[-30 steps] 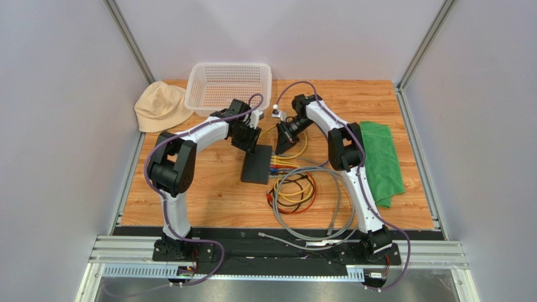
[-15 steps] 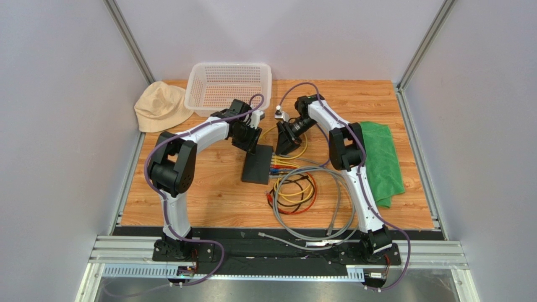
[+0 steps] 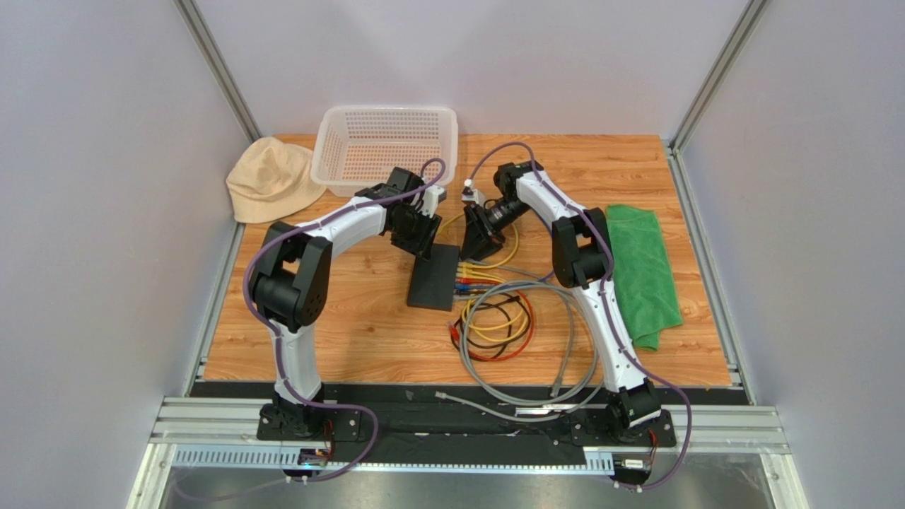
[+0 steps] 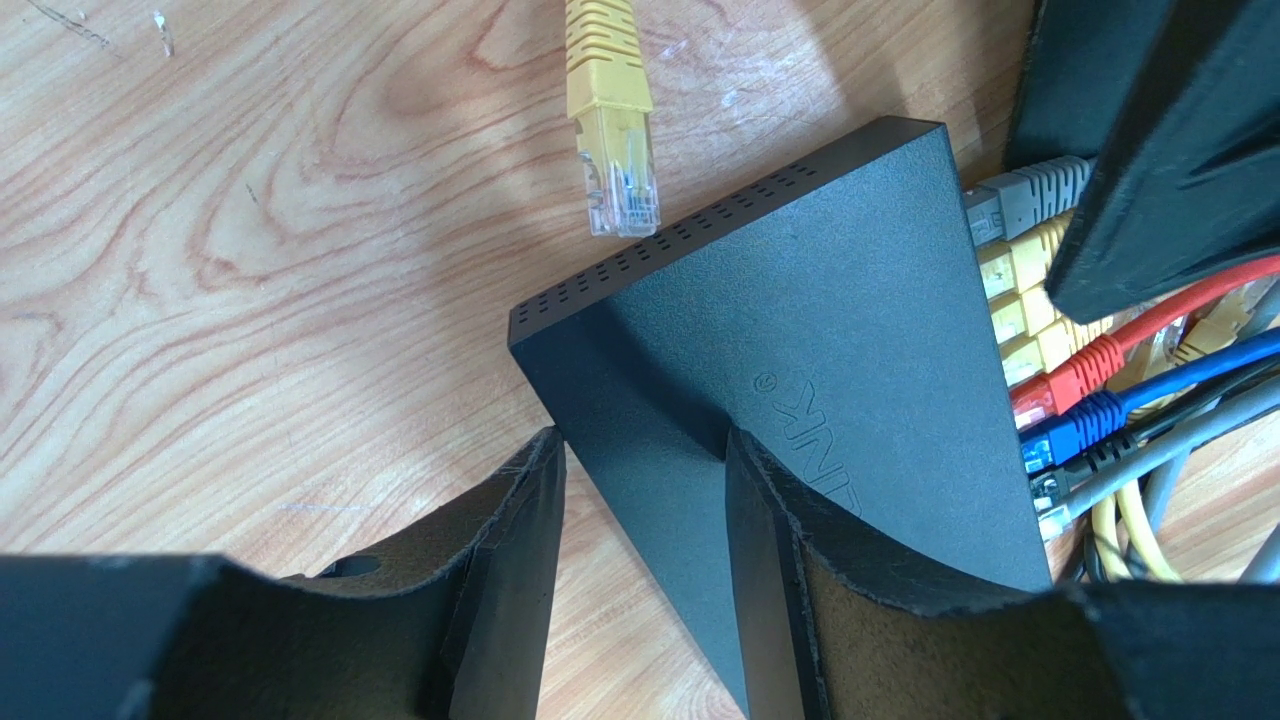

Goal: Pull the plug from the switch port

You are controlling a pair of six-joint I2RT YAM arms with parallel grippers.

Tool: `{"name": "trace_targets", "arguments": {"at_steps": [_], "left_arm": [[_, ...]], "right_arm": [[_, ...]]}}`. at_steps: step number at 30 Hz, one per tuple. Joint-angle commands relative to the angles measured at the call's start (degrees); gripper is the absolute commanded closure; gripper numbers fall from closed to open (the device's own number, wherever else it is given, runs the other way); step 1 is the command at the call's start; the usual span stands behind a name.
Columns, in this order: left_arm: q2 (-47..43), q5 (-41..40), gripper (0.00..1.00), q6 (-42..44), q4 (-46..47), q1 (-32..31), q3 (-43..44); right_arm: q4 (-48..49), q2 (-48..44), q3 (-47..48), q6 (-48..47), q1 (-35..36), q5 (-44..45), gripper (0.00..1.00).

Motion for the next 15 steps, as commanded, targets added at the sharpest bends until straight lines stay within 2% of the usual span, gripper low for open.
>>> {"name": "trace_targets", "arguments": {"at_steps": [1, 4, 7, 11, 12, 15], "left_arm": [[2.54, -0.12, 0.50, 2.17, -1.23, -1.66, -0.51], [2.54, -0.12, 0.50, 2.25, -1.32, -1.66, -0.51], [2.62, -0.21, 0.50, 2.25, -1.32, -1.66, -0.51], [3.24, -0.03, 0.50, 2.34, -1.76, -1.66, 0.10], [3.33, 0.06, 0.50, 2.43, -1.84, -1.66, 0.19], [3.41, 0.14, 0.50, 2.43, -2.02, -1.66, 0.28]], "right_arm": [[12.11, 3.65, -2.33, 3.30, 2.56, 6.47, 0.50], [12.56, 4.26, -1.53, 4.09, 3.00, 5.50, 0.55], [14.04, 3.56, -2.41, 6.64, 3.70, 7.52, 0.64], [14.49, 2.16, -2.76, 7.87, 5.28, 12.34, 0.69], [14.49, 1.98, -2.85, 8.13, 5.55, 13.31, 0.68], [14.05, 1.80, -2.33, 8.58, 6.16, 15.69, 0.53]]}}
